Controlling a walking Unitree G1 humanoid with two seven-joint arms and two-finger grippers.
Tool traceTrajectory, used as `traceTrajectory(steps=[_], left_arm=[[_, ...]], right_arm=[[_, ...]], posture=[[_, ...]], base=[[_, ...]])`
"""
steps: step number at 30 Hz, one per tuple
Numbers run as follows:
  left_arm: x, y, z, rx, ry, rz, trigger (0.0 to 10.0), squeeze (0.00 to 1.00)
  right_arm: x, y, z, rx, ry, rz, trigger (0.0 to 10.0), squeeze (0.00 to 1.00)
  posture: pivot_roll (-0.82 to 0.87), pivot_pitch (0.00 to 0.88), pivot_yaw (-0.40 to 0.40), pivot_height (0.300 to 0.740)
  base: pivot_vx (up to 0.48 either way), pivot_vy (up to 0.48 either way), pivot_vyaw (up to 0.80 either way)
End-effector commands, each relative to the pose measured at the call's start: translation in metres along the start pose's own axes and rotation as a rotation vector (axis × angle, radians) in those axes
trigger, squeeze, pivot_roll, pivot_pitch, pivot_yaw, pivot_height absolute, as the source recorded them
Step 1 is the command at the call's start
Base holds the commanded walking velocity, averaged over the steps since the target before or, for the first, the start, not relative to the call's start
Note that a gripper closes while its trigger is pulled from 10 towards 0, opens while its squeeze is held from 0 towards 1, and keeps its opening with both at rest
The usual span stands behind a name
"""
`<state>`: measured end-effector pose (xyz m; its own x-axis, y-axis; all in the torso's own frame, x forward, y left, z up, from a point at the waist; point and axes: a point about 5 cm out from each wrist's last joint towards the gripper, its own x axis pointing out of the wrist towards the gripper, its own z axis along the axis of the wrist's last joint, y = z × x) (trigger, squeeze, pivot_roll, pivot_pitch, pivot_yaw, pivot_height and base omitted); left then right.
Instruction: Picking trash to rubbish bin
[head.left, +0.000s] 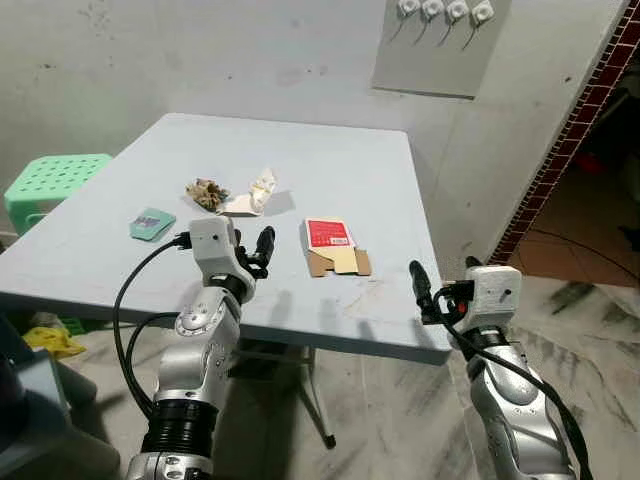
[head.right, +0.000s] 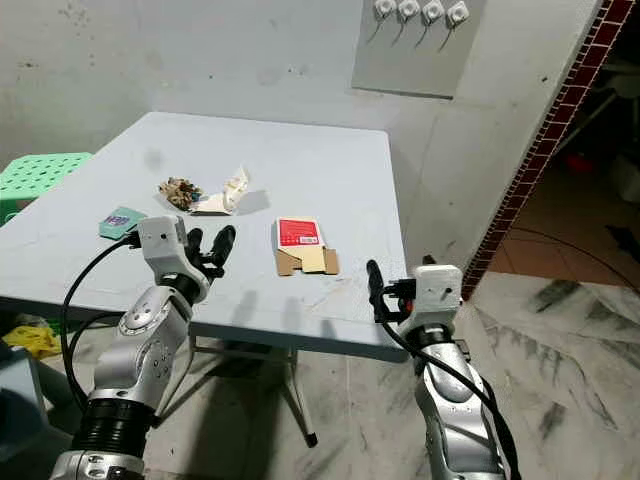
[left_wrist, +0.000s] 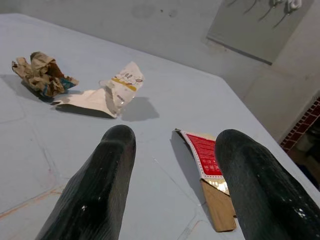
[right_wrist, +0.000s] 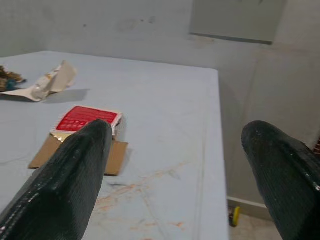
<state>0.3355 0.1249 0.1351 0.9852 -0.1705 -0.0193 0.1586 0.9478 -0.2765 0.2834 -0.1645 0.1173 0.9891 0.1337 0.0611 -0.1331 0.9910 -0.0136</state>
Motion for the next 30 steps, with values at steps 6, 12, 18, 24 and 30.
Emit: traceTrajectory(steps=[6,12,18,24,30], left_arm=[[-0.0013,-0.0009,0.0045,-0.005,-0.012,-0.021,10.0,0.00],[-0.0009,-0.0012,0.0049,-0.008,-0.013,-0.019,10.0,0.00],[-0.0006,-0.0012,0.0055,-0.009,-0.014,-0.019,10.0,0.00],[-0.0002,-0.0011,0.0057,-0.008,-0.015,-0.013,10.0,0.00],[-0.0008,-0.0001,0.0061,0.007,-0.022,0.013,10.0,0.00]], right_arm=[[-0.0003,-0.0029,0.0045,-0.009,-0.009,0.003,10.0,0.00],[-0.0009,-0.0003,0.0038,-0.004,-0.008,0.013,10.0,0.00],[-0.0003,0.0000,0.0039,-0.002,-0.008,0.018,10.0,0.00],[-0.0004,0.0003,0.0038,-0.003,-0.007,0.021,10.0,0.00],[-0.0008,0.0015,0.0037,-0.005,-0.005,0.035,10.0,0.00]], posture=[[-0.05,0.000,-0.031,0.740],[-0.05,0.000,-0.030,0.740],[-0.05,0.000,-0.030,0.740],[-0.05,0.000,-0.032,0.740],[-0.05,0.000,-0.033,0.740]], base=[[0.286,0.000,0.00],[0.344,0.000,0.00],[0.346,0.000,0.00],[0.334,0.000,0.00],[0.144,0.000,0.00]])
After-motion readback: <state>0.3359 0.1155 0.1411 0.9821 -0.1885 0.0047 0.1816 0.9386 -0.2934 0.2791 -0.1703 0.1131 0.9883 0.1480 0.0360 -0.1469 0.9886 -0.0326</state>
